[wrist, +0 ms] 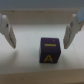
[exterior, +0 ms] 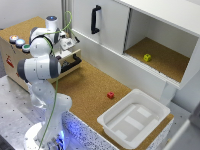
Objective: Put the purple block on top of the drawer
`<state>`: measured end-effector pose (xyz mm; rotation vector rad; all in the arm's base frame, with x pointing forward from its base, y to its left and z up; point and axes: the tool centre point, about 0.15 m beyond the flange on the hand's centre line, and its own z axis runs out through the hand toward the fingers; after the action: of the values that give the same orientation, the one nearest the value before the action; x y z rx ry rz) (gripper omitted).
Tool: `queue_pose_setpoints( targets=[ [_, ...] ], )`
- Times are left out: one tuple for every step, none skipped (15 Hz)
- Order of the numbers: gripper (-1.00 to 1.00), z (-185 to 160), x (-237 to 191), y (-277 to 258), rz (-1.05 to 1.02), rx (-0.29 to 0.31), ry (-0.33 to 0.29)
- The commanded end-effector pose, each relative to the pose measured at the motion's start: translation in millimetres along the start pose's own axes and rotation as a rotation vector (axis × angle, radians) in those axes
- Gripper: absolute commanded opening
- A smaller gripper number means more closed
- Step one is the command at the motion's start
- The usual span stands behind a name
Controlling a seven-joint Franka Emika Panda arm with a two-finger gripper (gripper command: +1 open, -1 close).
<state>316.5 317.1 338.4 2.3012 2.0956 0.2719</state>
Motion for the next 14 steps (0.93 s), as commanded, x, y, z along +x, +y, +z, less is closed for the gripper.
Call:
queue_pose_setpoints(
  targets=[
    [-1.0, 30.3, -2.2, 7.1, -0.004, -0.036, -0.047],
    [-1.0, 30.7, -2.0, 10.7, 0.009, -0.031, -0.045],
    [-1.0, 30.5, -0.6, 14.8, 0.015, -0.038, -0.046],
    [-1.0, 27.6, 1.9, 17.9, 0.022, -0.032, -0.04],
    [-1.0, 26.4, 3.8, 19.9, 0.029, -0.026, -0.038],
    [-1.0, 26.3, 6.1, 21.8, 0.032, -0.027, -0.038],
    [-1.0, 26.2, 8.1, 22.4, 0.026, -0.026, -0.038],
    [-1.0, 26.7, 9.6, 22.9, 0.02, -0.025, -0.042],
    [-1.0, 26.4, 10.8, 22.7, 0.01, -0.02, -0.047],
    [-1.0, 24.6, 11.5, 23.7, -0.002, -0.03, -0.057],
    [-1.0, 16.5, 13.2, 27.0, -0.012, -0.03, -0.067],
    [-1.0, -1.0, 17.6, 32.3, -0.016, -0.034, -0.049],
    [-1.0, -28.6, 26.2, 36.5, -0.029, -0.036, -0.012],
    [-1.0, -53.8, 37.2, 38.6, -0.026, -0.047, 0.018]
  ],
)
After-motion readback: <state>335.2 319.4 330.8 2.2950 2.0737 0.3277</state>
